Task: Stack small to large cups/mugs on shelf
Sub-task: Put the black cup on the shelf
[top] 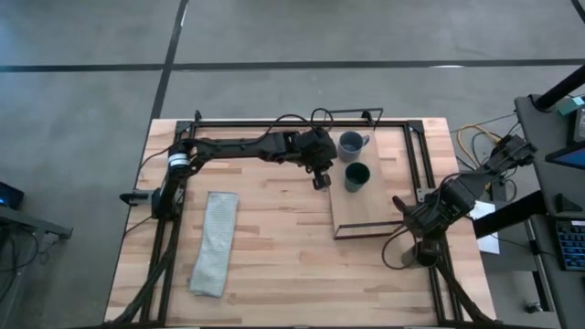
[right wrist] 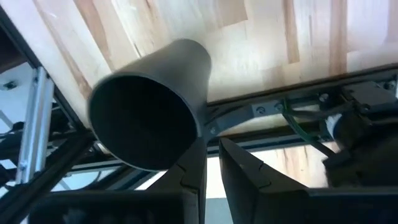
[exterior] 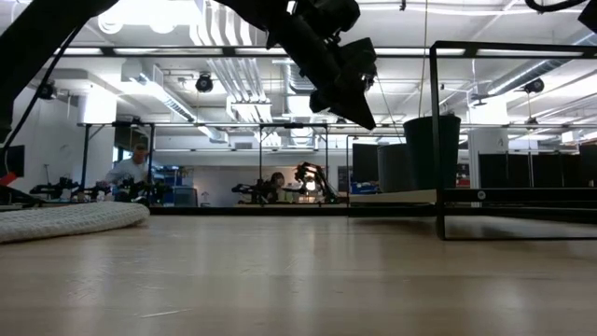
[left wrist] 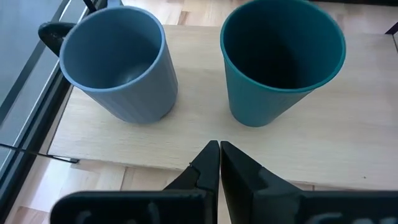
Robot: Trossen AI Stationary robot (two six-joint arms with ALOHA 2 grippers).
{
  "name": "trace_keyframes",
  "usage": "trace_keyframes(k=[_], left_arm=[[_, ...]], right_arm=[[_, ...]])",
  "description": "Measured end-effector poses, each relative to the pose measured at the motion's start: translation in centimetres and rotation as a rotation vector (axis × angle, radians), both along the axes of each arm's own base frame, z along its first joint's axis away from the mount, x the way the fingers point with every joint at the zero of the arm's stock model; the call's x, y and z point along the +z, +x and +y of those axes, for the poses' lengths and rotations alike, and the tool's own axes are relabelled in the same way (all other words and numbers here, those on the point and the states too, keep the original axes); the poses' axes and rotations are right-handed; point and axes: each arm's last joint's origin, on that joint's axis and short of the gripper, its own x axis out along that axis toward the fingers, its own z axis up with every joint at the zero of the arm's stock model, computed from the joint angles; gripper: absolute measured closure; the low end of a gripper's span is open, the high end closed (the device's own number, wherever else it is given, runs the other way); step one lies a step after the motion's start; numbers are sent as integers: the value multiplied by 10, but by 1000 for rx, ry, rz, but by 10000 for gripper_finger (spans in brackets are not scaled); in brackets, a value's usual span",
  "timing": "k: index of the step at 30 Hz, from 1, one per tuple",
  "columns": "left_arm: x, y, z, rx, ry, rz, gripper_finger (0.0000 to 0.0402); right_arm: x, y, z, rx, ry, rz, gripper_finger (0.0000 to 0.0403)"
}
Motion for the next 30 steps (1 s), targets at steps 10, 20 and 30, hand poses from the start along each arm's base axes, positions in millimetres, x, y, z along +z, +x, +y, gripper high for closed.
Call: trace_keyframes(k=[10,20,30], left_arm=[[7,-3,-1,-1,3,-14,402],[7,-3,-1,-4,7,-13,402],[7,-3,-1,-5,9,-13,402]], right_arm=[[-3,7,5,-7,20,-14,364],[-6,9,11,6,19,1,364],[-15,10,23,61,1,26,364]])
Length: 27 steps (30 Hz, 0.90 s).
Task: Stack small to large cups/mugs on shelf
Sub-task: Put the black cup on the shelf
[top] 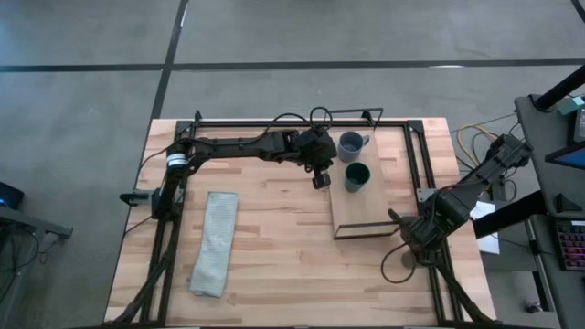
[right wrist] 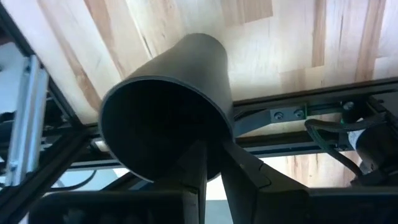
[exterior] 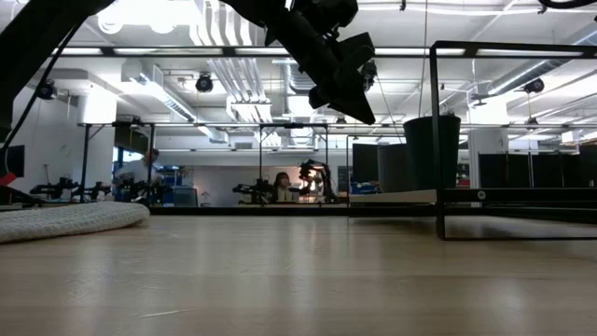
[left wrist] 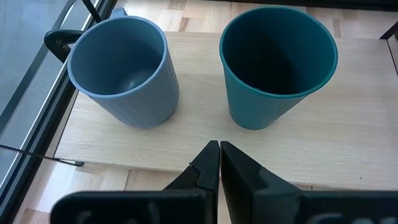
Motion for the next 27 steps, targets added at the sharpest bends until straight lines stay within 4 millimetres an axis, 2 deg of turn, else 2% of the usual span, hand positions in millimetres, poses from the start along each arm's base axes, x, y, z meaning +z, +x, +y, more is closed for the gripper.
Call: trace_keyframes(k=[10,18,23,27], left_arm=[[0,0,0,0,0,-1,402],[0,0,0,0,0,-1,402],[0,0,0,0,0,-1,402],[0,0,0,0,0,-2,402]], right_arm=[[-21,2,3,1,6,-6,364],[-23,3,3,0,3,-4,366],[-23,3,4,0,7,-9,390],[-23,3,4,-1,10,-13,394]])
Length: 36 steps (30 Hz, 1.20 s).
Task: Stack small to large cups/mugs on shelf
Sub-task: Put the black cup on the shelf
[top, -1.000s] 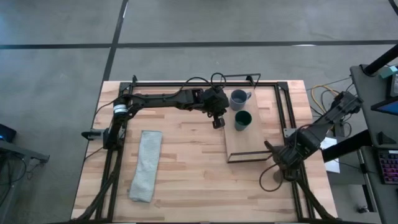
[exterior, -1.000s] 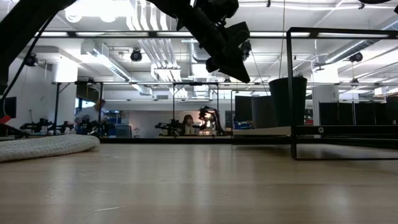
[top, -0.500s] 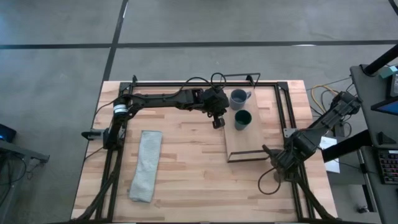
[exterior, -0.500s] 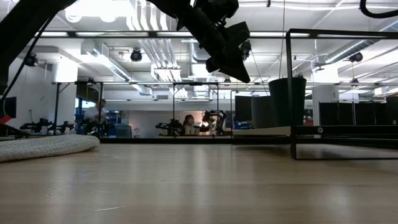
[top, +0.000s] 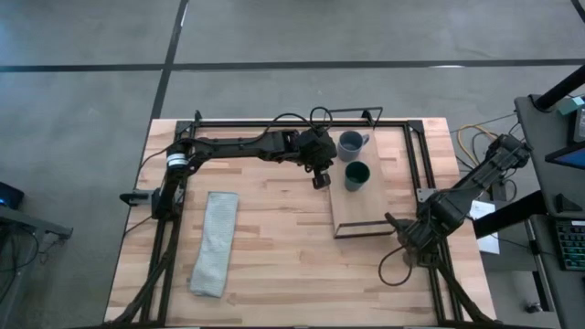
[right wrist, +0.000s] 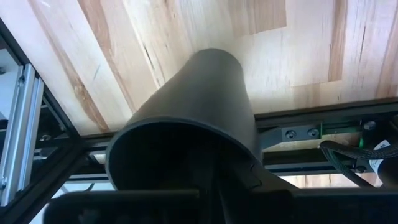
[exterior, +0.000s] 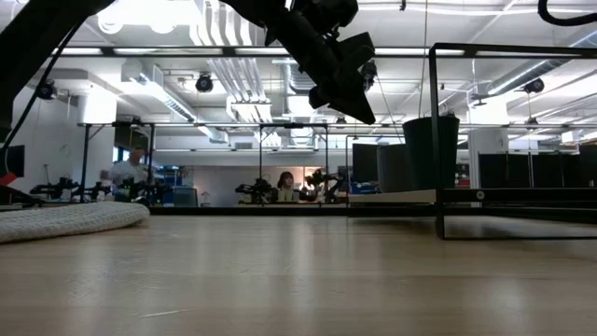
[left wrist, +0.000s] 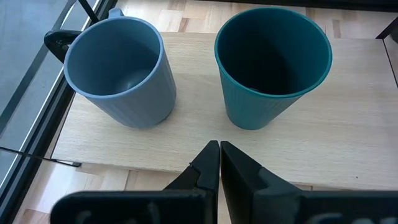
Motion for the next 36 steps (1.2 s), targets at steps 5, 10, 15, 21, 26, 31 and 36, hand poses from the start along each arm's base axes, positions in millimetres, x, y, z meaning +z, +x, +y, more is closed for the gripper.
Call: trace_keyframes(k=[5,10,15,21,26,31,36], left_arm=[[0,0,0,0,0,0,402],[1,0,0,1,0,-1,402],[1,0,0,1,1,-3,402],[1,0,0,1,1,-3,402],[1,0,0,1,1,-3,402],[1,0,0,1,1,-3,402],[1,0,0,1,1,-3,402]], right_arm=[[5,0,0,-6,24,-6,394],[24,2,2,-7,58,-59,394],[37,1,1,-4,51,-54,394],[45,-4,-3,-19,16,-11,392],[44,-6,-4,-22,5,13,373],[44,-6,-4,-22,4,14,346],[44,-6,-5,-15,-23,5,316]])
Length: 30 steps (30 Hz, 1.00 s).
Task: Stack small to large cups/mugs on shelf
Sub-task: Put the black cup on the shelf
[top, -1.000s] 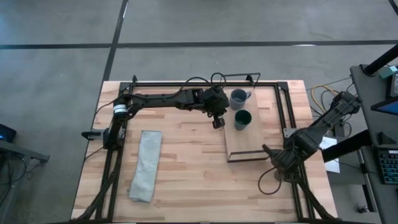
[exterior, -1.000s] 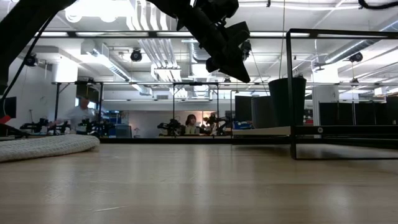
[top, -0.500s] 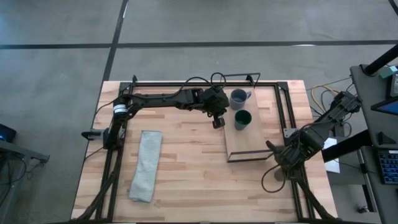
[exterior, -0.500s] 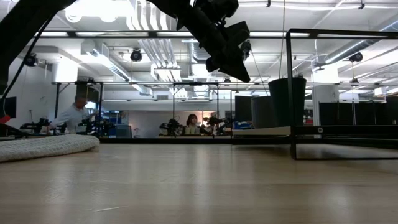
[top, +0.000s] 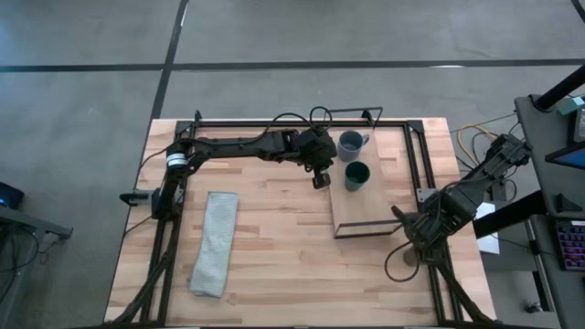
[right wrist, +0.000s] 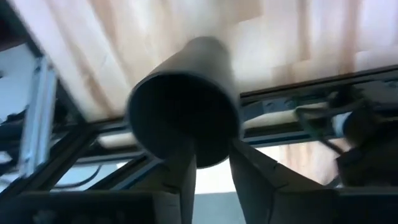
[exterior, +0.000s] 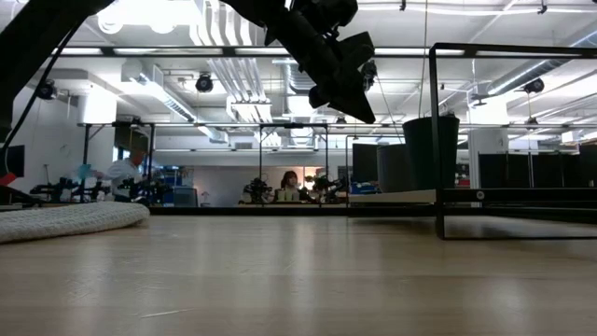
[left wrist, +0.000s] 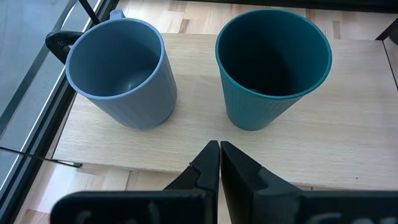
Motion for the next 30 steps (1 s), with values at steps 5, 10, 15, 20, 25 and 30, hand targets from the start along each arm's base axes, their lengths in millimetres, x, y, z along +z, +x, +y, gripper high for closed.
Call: trace_keyframes(k=[5,10,15,20,25,30], left_arm=[[0,0,0,0,0,0,402],[0,0,0,0,0,0,402],[0,0,0,0,0,0,402],[0,0,0,0,0,0,402],[0,0,0,0,0,0,402],[0,0,0,0,0,-1,402]], right_arm=[[-3,1,-3,0,-96,-61,290],[-7,0,-2,15,-71,-36,280],[-12,1,0,41,-34,-36,283],[-20,2,0,41,-31,-41,284],[-29,0,-2,-6,-74,-11,284],[-31,1,-2,-6,-73,-11,284]])
